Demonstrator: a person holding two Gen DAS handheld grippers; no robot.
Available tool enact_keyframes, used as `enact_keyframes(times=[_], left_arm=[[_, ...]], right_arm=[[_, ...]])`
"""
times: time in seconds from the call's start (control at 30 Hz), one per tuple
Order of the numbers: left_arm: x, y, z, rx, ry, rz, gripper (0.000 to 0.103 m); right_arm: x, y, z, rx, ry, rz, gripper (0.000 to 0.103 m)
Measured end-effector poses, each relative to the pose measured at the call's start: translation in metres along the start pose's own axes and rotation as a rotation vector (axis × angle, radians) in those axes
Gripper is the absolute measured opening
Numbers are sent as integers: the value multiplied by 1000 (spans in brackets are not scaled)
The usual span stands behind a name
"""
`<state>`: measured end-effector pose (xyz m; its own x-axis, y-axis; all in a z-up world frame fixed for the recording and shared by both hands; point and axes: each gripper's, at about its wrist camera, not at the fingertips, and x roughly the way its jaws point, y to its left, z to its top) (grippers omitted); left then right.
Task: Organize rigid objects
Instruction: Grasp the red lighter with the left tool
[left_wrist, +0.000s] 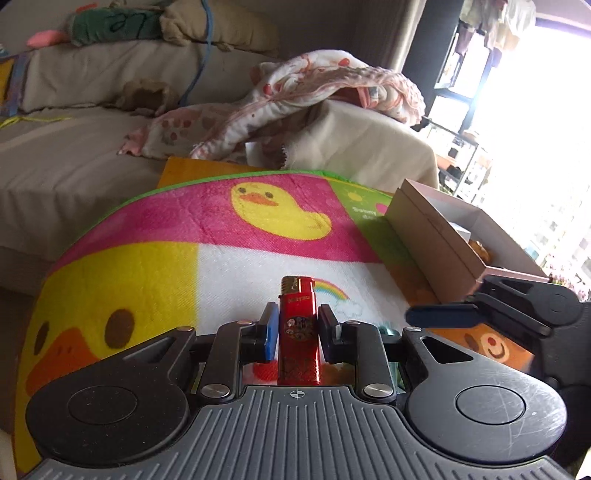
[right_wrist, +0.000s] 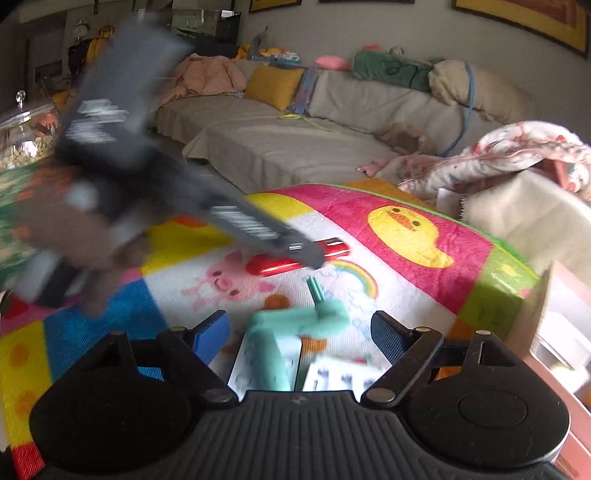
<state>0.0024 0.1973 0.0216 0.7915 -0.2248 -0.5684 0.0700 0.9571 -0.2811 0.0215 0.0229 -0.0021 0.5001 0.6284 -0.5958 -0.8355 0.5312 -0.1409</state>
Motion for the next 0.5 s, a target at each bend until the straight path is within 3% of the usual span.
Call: enact_keyframes(times=[0.13, 0.17, 0.2, 0.37, 0.4, 0.43, 0.5], left_arm=[[-22, 5, -5, -37, -40, -12, 26], [-25, 4, -5, -38, -45, -17, 26], [-28, 3, -5, -38, -49, -22, 26], [-42, -10, -5, -43, -80, -78, 26], [-44, -15, -6, -47, -82, -100, 26], [-46, -21, -7, -45, -78, -124, 26], [-46, -35, -9, -17, -56, -167, 26]], right_arm=[[21, -7, 6, 53, 60, 29, 84], [24, -9, 5, 76, 77, 49, 81], [25, -12, 5, 102, 89, 73, 71], [-6, -10, -3, 111, 12, 59, 69], [-16, -10, -5, 106, -6, 55, 43], [-26, -11, -7, 109, -4, 71, 28], [-43, -16, -12, 130, 16, 50, 26]])
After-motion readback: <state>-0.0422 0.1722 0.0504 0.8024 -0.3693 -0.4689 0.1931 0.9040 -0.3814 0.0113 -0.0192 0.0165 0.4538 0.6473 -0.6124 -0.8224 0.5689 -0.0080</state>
